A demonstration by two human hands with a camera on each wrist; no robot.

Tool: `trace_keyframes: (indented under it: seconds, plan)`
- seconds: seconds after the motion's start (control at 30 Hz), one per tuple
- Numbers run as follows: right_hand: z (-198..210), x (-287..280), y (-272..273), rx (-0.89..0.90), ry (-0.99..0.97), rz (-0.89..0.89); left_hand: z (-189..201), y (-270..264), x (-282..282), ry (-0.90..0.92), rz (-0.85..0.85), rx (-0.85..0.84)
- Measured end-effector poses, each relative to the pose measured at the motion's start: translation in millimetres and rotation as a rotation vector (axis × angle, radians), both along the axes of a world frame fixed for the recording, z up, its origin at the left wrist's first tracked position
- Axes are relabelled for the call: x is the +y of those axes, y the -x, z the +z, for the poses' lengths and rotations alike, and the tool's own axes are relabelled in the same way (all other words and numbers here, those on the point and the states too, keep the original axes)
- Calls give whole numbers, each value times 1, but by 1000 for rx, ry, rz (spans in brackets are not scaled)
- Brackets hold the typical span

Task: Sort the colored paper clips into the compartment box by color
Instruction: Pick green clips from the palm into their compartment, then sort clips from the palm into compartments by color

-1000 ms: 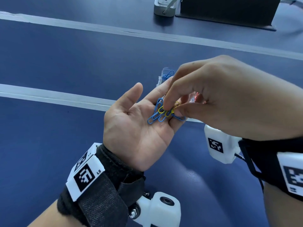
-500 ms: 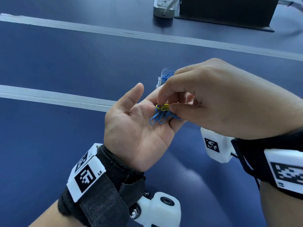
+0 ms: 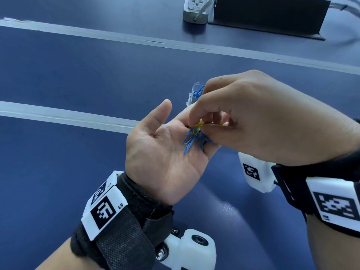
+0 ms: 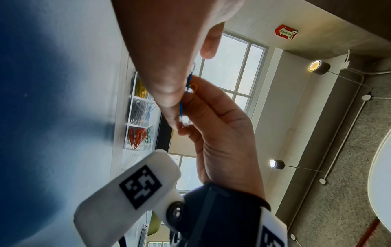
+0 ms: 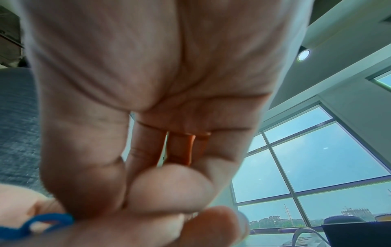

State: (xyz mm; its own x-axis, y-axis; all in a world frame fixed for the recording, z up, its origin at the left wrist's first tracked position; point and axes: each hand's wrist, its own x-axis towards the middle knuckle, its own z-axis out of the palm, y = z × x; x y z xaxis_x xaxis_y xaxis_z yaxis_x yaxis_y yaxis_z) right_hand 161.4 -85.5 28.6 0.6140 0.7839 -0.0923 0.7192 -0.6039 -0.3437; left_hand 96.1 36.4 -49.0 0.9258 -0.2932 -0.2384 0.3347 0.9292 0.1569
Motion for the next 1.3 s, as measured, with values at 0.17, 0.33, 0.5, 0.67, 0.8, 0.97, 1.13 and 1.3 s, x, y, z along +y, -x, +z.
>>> trace_keyframes:
  seconds: [0.17,0.33,0.5,0.67,0.8,0.97,1.13,1.3]
  plan:
    - [0,-3,-3,-23,-47,18,1,-1,0,-15,7,12]
    - [0,-3,-3,-78,-76,37,-1,-1,3,12,12,14]
    - [6,-13,-8,-72,-285,-77,0,-1,4,0,52,31]
    - [18,-25,-20,-47,-184,-235,3,-3,6,-18,97,40]
    - [14,-16,-28,-1,-26,-312,3,-3,7,-26,127,59]
    - [3,7,-32,-23,28,-341,2,-3,8,-67,173,106]
    - [-3,24,-33,7,80,-313,2,-4,9,-69,198,127]
    - [2,20,-33,42,27,-346,1,-4,9,-54,199,113]
